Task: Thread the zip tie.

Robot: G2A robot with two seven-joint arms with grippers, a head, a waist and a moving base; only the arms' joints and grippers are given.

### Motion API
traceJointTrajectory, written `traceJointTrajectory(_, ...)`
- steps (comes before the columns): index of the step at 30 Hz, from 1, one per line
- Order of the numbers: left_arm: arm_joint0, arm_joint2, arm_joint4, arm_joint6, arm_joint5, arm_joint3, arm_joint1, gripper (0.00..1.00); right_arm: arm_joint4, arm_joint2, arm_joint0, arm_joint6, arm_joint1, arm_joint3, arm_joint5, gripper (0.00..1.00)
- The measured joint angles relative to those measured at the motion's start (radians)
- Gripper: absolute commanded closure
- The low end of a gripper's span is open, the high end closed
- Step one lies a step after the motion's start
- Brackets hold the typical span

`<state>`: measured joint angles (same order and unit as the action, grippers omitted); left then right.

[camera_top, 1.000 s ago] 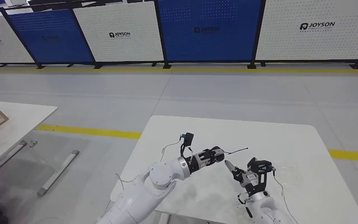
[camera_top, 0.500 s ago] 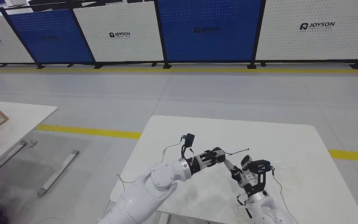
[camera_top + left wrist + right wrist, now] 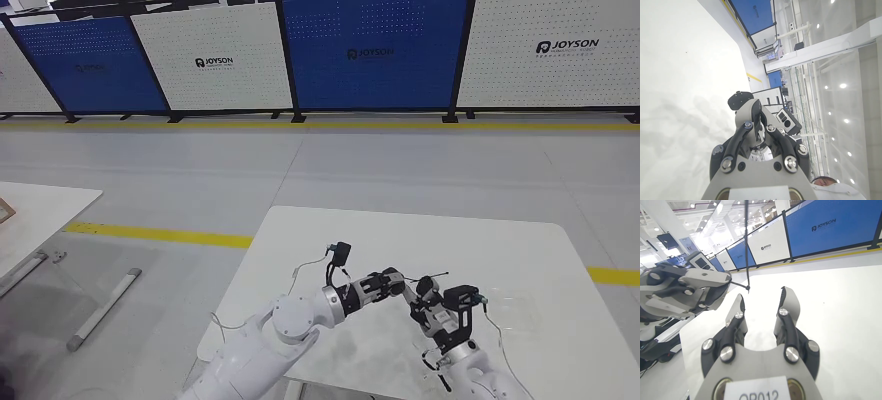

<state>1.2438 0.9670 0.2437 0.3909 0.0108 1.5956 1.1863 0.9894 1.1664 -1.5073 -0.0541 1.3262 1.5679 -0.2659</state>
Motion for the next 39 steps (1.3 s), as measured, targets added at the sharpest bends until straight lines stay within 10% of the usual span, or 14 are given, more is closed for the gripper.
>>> traceJointTrajectory(12,-0.002,-0.007,-0.008,-0.001,-0.009,-0.003,0.003,1.0,0.001,0.008,-0.012,-0.031,-0.003,0.009,-0.005,0.89)
traceJointTrajectory(28,-0.005,-0.013,-0.024,-0.017,-0.019,-0.006,0.006,1.0,0.025,-0.001,-0.006,-0.026,-0.005,0.004,-0.006,0.78)
traceJointTrajectory(39,-0.007,-0.017,-0.03,-0.016,-0.023,-0.013,0.008,1.0,0.027,-0.006,-0.001,-0.031,-0.005,0.0,0.0,0.93)
